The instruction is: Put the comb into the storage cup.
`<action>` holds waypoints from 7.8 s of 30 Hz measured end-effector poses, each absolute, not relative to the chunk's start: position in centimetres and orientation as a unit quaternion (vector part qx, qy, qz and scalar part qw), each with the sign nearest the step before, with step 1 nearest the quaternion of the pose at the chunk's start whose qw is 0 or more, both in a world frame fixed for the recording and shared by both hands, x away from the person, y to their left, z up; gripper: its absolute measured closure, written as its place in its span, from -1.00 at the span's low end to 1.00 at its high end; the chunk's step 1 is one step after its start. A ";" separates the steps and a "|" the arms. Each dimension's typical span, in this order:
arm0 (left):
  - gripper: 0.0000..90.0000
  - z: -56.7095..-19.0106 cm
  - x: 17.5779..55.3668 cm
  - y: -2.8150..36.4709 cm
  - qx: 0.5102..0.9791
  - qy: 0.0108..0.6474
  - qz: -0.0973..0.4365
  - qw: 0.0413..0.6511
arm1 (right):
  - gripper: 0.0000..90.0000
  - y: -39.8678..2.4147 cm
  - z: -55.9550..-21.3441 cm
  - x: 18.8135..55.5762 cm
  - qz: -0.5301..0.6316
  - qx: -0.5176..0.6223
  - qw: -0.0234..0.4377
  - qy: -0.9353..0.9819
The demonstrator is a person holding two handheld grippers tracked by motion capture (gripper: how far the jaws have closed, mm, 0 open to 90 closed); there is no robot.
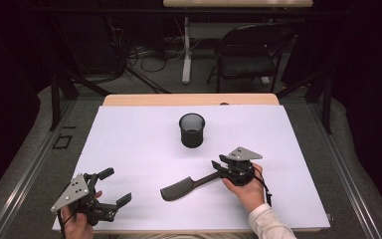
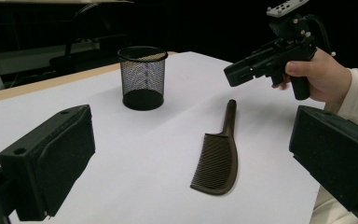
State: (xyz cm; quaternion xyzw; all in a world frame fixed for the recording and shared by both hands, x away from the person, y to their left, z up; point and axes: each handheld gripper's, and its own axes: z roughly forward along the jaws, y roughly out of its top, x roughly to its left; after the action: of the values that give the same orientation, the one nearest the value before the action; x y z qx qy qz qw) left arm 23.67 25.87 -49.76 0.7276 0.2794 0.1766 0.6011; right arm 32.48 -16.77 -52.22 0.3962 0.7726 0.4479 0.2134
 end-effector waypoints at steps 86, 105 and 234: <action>-0.99 -50.5 24.4 25.9 0.735 0.288 0.160 0.593 | 1.00 -16.8 -55.9 32.6 0.361 0.408 0.144 0.826; -0.99 -50.5 24.5 25.9 0.735 0.289 0.159 0.593 | 1.00 -16.4 -55.8 31.4 0.357 0.396 0.132 0.835; -0.99 -50.9 25.2 24.1 0.749 0.329 0.126 0.561 | -0.40 -12.5 -51.0 32.6 0.249 0.310 0.082 0.914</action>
State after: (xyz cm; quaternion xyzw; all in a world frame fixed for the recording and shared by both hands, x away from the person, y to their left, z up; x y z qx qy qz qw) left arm 25.24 24.07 -50.92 0.7490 0.3288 0.1259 0.5613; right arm 32.55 -12.52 -50.95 0.3101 0.9140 0.2485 0.0823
